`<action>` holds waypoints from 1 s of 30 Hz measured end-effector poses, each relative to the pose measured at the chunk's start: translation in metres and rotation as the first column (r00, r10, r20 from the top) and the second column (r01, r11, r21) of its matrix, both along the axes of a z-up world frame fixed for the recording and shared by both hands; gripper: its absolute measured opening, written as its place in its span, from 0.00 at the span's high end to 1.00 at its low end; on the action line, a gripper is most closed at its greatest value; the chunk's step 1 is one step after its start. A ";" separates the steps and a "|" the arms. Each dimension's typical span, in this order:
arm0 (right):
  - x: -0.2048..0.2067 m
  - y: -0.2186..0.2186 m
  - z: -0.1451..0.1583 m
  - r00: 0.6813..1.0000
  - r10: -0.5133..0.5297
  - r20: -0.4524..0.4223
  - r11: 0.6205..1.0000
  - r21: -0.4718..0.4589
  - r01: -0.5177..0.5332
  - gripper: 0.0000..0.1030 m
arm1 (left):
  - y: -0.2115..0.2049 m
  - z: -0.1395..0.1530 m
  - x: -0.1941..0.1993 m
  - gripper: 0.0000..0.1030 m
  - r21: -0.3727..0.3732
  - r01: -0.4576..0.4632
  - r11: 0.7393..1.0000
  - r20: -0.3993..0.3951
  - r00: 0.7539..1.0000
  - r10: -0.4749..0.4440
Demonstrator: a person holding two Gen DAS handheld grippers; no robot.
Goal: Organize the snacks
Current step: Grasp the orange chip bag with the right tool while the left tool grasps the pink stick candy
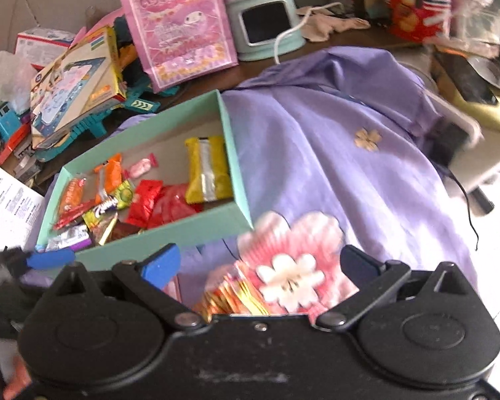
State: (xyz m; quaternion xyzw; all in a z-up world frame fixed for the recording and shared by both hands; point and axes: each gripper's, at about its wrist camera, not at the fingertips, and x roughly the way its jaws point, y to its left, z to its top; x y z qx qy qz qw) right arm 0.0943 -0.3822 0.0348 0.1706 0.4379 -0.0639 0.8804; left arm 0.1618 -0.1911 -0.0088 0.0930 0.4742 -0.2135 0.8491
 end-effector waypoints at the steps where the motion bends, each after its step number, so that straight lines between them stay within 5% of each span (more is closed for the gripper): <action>1: -0.006 -0.003 -0.003 1.000 -0.010 -0.003 1.000 0.013 0.010 0.00 | -0.003 -0.007 -0.006 0.00 0.013 0.016 1.000 -0.012 1.000 -0.016; 13: -0.037 -0.007 -0.044 0.995 -0.064 -0.081 0.983 0.168 0.077 0.00 | -0.023 -0.063 -0.025 0.00 0.111 0.029 0.993 -0.076 0.997 -0.020; 25: -0.011 0.032 -0.062 0.992 -0.016 -0.123 0.982 0.186 0.039 0.05 | 0.014 -0.067 -0.010 0.00 0.050 -0.023 0.998 -0.126 0.992 0.029; 30: 0.006 0.043 -0.069 0.992 0.007 -0.127 0.991 0.135 0.010 0.37 | 0.018 -0.068 -0.007 0.00 0.030 -0.033 0.999 -0.148 0.988 0.037</action>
